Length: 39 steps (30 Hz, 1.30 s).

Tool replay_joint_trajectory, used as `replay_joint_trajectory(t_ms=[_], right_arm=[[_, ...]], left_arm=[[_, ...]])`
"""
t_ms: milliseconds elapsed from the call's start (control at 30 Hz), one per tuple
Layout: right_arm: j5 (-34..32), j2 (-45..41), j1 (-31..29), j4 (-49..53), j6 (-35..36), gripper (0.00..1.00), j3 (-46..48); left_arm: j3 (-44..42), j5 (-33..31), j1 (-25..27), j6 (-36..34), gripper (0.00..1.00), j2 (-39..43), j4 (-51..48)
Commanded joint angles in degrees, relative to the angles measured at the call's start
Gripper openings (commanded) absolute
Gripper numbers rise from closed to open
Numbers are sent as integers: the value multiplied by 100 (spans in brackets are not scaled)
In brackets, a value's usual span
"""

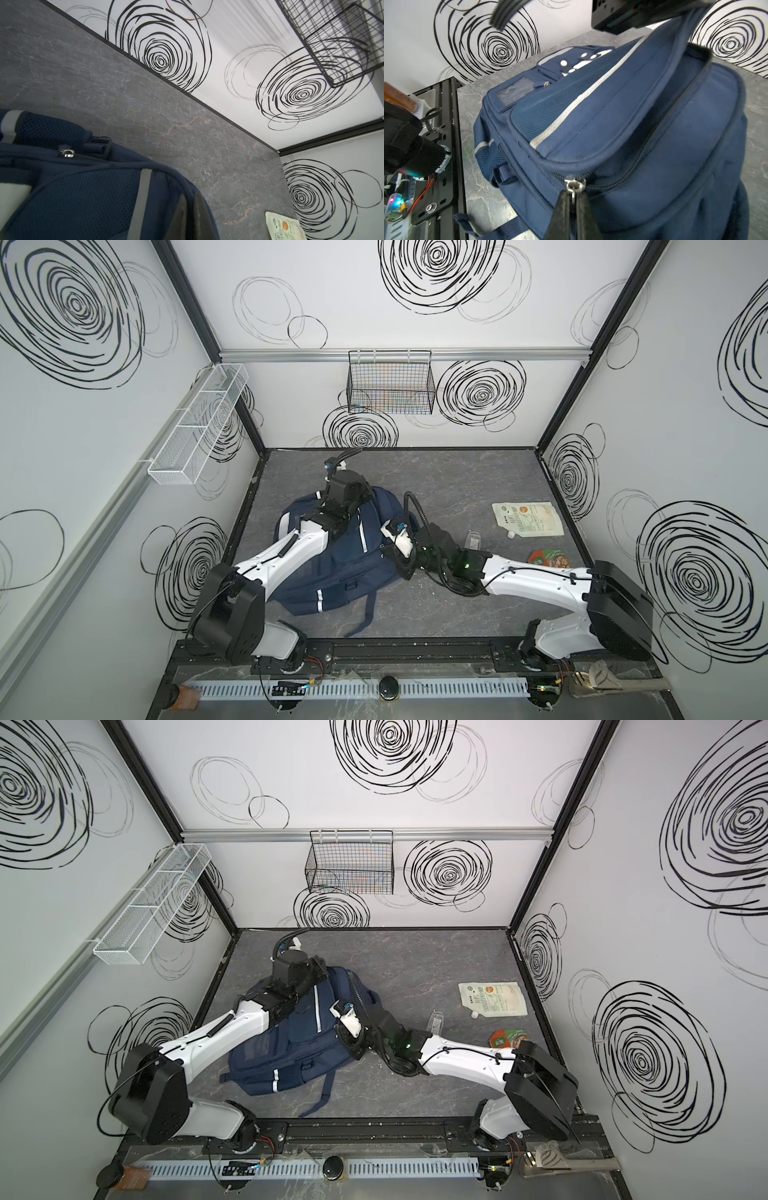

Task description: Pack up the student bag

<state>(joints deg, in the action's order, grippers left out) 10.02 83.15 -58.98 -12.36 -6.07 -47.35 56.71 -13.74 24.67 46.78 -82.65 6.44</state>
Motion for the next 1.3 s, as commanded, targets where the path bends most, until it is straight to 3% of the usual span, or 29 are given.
replay_joint_trajectory(t_ms=[0,133,233,300,400,467,700,1033,1267], right_arm=[[487,231,-382,681,-192,0,-197],[404,352,-385,849,-272,0,-349],[345,149,-279,812,-262,0,-253],[409,-51,-140,661,-291,0,-110],[644,-336,46,230,-334,2,203],[734,-454,123,11,-332,2,325],[822,-406,169,-181,-360,5,261],[726,-667,168,-557,-595,24,620],[296,-1264,176,-528,-627,39,954]], left_arm=[[578,-1120,-126,102,0,-19,1468],[529,-987,-140,-29,0,44,1551],[394,-96,-206,-470,0,189,1616],[347,563,-258,-712,26,310,1184],[229,1243,-270,-1246,41,583,247],[190,1361,-222,-1608,44,749,-580],[-23,1404,507,-2357,55,1151,-2354],[-167,1291,1183,-2354,60,919,-2734],[-19,113,1597,-2567,60,604,-3220]])
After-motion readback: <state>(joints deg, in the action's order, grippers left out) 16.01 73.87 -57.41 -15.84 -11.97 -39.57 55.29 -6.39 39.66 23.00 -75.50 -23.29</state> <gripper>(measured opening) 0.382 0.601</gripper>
